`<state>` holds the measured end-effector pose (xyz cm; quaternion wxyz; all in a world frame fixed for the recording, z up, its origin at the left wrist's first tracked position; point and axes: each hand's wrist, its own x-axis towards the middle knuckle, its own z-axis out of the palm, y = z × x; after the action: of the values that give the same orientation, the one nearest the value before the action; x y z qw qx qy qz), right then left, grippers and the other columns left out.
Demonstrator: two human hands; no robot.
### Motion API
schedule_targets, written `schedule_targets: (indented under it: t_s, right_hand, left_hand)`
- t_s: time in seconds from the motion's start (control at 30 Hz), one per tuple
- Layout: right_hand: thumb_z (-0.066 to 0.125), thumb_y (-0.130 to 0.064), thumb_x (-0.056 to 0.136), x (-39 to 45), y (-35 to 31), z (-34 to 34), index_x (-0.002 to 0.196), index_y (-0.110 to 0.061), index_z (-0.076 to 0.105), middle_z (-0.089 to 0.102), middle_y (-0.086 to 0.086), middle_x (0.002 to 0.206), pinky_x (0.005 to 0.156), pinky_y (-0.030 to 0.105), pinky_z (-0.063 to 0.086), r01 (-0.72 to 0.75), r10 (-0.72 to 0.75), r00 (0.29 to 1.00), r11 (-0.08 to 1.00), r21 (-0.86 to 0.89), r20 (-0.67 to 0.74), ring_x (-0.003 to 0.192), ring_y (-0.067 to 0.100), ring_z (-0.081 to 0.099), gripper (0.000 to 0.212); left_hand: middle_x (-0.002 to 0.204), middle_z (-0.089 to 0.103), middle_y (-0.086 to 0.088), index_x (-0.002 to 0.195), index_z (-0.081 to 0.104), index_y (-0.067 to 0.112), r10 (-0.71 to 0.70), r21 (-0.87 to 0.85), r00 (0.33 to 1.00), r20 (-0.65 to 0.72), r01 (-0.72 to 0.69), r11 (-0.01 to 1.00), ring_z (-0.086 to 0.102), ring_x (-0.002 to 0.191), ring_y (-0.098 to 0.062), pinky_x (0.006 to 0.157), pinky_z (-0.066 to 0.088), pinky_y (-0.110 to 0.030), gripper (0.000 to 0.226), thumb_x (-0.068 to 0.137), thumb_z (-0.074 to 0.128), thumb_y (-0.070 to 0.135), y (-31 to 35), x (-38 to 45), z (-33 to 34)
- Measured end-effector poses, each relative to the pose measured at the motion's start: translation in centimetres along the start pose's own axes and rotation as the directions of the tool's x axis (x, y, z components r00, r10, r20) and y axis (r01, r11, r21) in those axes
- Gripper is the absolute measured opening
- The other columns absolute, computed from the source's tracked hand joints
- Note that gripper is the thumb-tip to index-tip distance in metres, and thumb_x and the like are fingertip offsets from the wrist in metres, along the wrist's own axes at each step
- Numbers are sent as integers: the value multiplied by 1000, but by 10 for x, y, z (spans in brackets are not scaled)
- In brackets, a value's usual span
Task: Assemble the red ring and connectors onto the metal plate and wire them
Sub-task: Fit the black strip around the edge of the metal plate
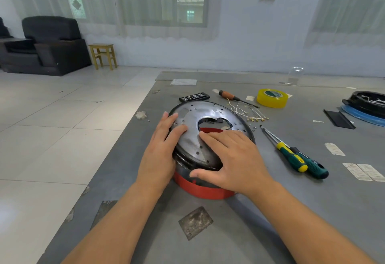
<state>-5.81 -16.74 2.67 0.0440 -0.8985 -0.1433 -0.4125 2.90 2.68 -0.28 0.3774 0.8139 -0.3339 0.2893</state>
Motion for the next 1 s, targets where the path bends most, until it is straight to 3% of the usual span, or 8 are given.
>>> schedule_targets:
  t_s: [0.13,0.23,0.4,0.53,0.63,0.73,0.83,1.0]
  right_hand:
    - [66,-82,77,-3,9,-4,134,-17,67,66,-5,135,112,41,41,58,-51,996,994,91,-76,125,16,61,87]
    - [67,-81,76,-10,26,-10,151,-15,49,46,-1,157,115,51,36,57,-43,994,987,147,-99,145,20,44,102]
    - [74,-68,79,-21,52,-9,163,-14,18,23,5,169,122,54,31,-145,206,969,920,365,-135,155,27,27,114]
    - [79,-39,88,-20,59,1,164,-31,6,22,-8,169,122,47,32,-350,451,890,773,528,-70,153,12,29,107]
    - [73,-36,93,-14,61,10,163,-39,9,43,-10,158,113,23,40,-456,551,833,627,632,53,141,2,46,94]
    - [59,-36,103,-8,61,13,147,-50,40,65,-14,134,106,35,50,-529,587,796,553,644,149,125,3,61,49]
    - [53,-37,106,-4,55,14,122,-48,59,73,-14,115,100,43,54,-555,627,765,527,644,145,113,7,67,20]
    - [50,-40,103,3,57,11,96,-31,66,71,-12,93,76,36,50,-637,781,624,487,597,30,88,8,65,19]
  left_hand:
    - [166,37,2,135,63,19,-25,-68,996,-86,19,997,19,161,-17,123,16,-13,54,91,69,-11,5,-1,0]
    - [160,44,2,133,68,15,-82,-110,986,-147,66,992,32,156,-24,122,22,-12,60,83,73,-18,6,-3,-2]
    - [145,62,-5,127,69,24,-245,-287,943,-227,176,942,55,140,-23,120,38,-34,70,77,71,-25,5,-6,-12]
    - [111,76,21,111,69,42,-353,-434,914,-201,240,868,69,107,4,96,49,-11,69,77,73,-17,12,-7,-18]
    - [82,71,34,87,67,61,-505,-482,849,-152,383,788,66,76,14,67,47,-4,40,91,77,23,23,-2,-20]
    - [81,72,35,96,74,48,-594,-538,796,-116,452,711,65,81,19,68,46,-3,6,90,73,51,25,1,-18]
    - [96,75,24,116,76,24,-574,-520,816,-66,463,718,66,92,18,73,44,0,36,92,71,50,27,4,-14]
    - [99,75,25,109,66,43,-538,-567,832,137,511,646,69,91,8,77,50,-18,43,89,55,79,33,1,-10]
